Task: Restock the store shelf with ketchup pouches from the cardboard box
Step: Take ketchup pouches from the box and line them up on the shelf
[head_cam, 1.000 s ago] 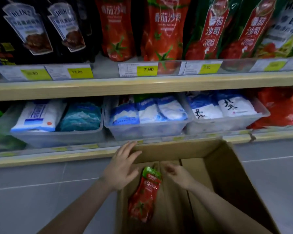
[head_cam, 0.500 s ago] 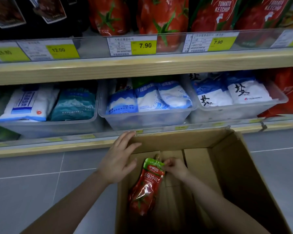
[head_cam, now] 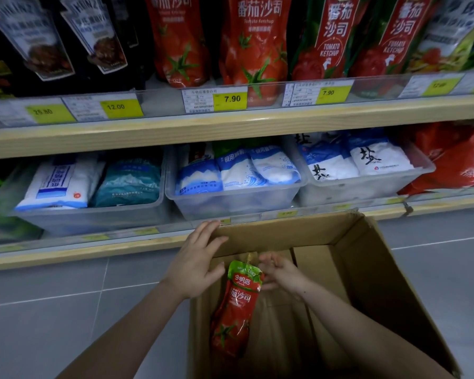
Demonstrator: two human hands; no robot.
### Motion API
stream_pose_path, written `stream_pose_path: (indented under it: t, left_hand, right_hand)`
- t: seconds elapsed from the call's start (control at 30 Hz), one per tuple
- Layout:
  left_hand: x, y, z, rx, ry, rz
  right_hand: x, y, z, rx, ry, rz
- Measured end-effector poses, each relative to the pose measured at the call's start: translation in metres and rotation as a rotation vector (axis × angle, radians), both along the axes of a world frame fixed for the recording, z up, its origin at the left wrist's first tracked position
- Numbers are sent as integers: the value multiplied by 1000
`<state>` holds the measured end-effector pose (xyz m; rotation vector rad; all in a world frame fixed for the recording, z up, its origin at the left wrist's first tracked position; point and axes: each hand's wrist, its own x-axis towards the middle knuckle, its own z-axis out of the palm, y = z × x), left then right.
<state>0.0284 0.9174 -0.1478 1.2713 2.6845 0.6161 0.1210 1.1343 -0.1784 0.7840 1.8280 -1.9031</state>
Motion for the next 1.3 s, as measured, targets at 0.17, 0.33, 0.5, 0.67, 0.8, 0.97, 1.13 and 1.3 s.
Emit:
stream_pose_path:
  t: [0.17,0.33,0.5,0.67,0.8,0.97,1.13,1.3]
  left_hand:
    - [0,0,-1,-31,26,1]
    - [0,1,-1,0,20,-5]
    - [0,1,0,28,13,-12]
    - [0,2,1,38,12,-13]
    - [0,3,6,-100,12,-2]
    - [-1,19,36,-203,-136,17]
    - [7,49,78,131,-542,32]
    - [15,55,92,237,-576,103]
  right_hand:
    - [7,-5,3,-26,-13,62]
    - [5,-12,0,-46,-19,92]
    - [7,-18,4,-4,30,49]
    - [9,-9,34,4,161,64]
    - [8,1,76,101,277,104]
    - [3,18,133,157,387,104]
    - [-7,20,186,150,516,109]
    - [-18,12,218,236,615,102]
